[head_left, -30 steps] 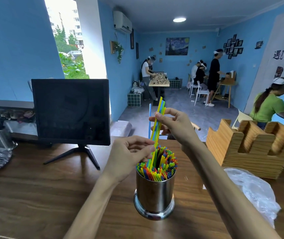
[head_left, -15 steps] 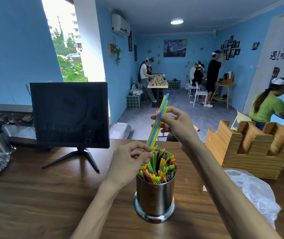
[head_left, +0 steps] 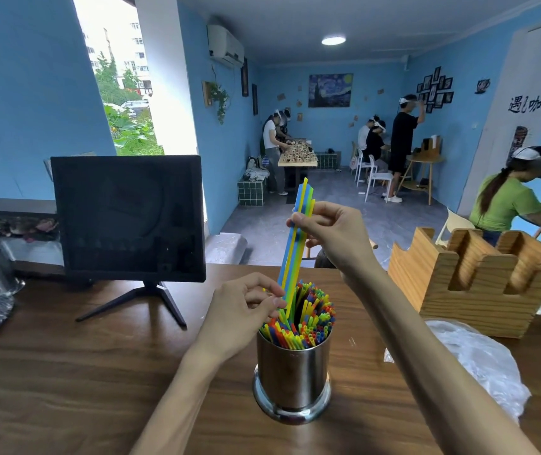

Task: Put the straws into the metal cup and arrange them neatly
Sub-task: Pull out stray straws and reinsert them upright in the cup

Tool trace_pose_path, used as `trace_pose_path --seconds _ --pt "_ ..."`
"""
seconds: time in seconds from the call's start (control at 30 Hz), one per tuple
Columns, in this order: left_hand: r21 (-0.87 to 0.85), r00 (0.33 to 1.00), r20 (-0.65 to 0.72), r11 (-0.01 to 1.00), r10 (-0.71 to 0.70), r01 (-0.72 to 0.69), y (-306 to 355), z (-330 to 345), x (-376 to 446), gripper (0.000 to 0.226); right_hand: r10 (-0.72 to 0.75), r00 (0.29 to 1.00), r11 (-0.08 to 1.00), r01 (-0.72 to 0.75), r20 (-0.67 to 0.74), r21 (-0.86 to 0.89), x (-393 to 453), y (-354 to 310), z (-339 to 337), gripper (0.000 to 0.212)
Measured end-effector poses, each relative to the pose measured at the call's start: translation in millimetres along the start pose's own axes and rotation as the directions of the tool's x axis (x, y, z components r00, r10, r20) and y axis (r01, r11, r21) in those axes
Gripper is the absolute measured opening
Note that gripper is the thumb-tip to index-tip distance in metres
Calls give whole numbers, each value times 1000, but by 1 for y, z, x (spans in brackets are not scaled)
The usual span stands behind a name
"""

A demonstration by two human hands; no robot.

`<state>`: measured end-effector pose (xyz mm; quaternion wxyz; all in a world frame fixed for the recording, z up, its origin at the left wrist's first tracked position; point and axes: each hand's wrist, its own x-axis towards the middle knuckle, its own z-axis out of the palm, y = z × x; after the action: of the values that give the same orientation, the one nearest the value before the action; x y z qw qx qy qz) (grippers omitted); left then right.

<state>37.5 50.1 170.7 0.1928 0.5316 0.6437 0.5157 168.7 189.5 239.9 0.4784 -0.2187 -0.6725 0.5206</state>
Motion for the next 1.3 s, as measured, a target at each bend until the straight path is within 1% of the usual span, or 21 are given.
trace_pose_path --seconds 0.07,0.13,0.2,0.27,0.33,0.37,0.43,0.5,0.57,0.63,0.67,0.73,0.8,0.9,0.97,1.03,1.13,1.2,1.27,1.3 --pt "-3 1000 -1 999 -32 32 2 -2 1 10 -27 999 1000 27 -29 -10 0 0 1 5" --pt "-3 998 -11 998 -61 61 5 -6 3 17 -53 997 998 53 -58 -16 0 0 1 8" --pt "91 998 -36 995 -45 48 8 -11 6 21 -71 995 997 70 -74 -20 2 0 -1 9" --pt "187 995 -94 982 -17 35 13 -17 11 21 -90 993 996 87 -75 -36 5 0 -2 9" --pt "161 986 -168 987 8 19 26 -21 19 21 -137 989 987 132 -52 -94 8 -2 -4 11" --pt "108 982 -184 994 31 -12 36 -23 25 25 -177 984 975 173 -14 -136 9 -4 -4 12" --pt "-38 977 -190 994 95 -104 59 -26 38 36 -252 960 938 273 121 -215 9 -10 -3 12" --pt "-121 967 -188 972 175 -199 81 -31 49 26 -279 927 898 344 250 -275 9 -16 -1 13" --pt "-138 962 -145 958 233 -252 94 -36 56 19 -296 901 852 399 317 -340 11 -19 -1 14" --pt "-144 964 -114 956 239 -255 97 -40 61 13 -316 881 788 450 352 -420 12 -21 -3 13" --pt "-118 964 -110 960 241 -253 96 -43 63 13 -315 877 759 463 363 -458 12 -22 -5 12" --pt "10 957 -96 962 272 -272 92 -46 65 15 -291 883 724 455 368 -519 11 -24 -8 19" --pt "121 952 -60 949 301 -293 87 -48 67 17 -237 893 722 425 382 -546 10 -22 -10 30" --pt "231 950 -20 926 311 -299 80 -48 68 16 -169 894 726 397 414 -561 8 -18 -11 45" --pt "272 956 34 918 290 -288 74 -46 69 20 -165 880 715 418 446 -561 6 -16 -10 47" --pt "213 966 88 943 243 -256 69 -44 68 20 -147 867 729 421 477 -540 3 -15 -9 46" --pt "129 972 111 967 205 -218 61 -41 68 13 -101 863 745 395 494 -538 4 -8 -10 50" --pt "67 978 112 980 177 -185 54 -40 68 10 -65 872 783 346 485 -517 4 -2 -12 52" --pt "-34 986 94 990 139 -136 44 -40 68 11 -37 885 840 279 464 -466 3 5 -16 54" --pt "-83 989 80 990 121 -114 40 -40 67 12 -20 890 848 257 455 -464 4 10 -20 55"
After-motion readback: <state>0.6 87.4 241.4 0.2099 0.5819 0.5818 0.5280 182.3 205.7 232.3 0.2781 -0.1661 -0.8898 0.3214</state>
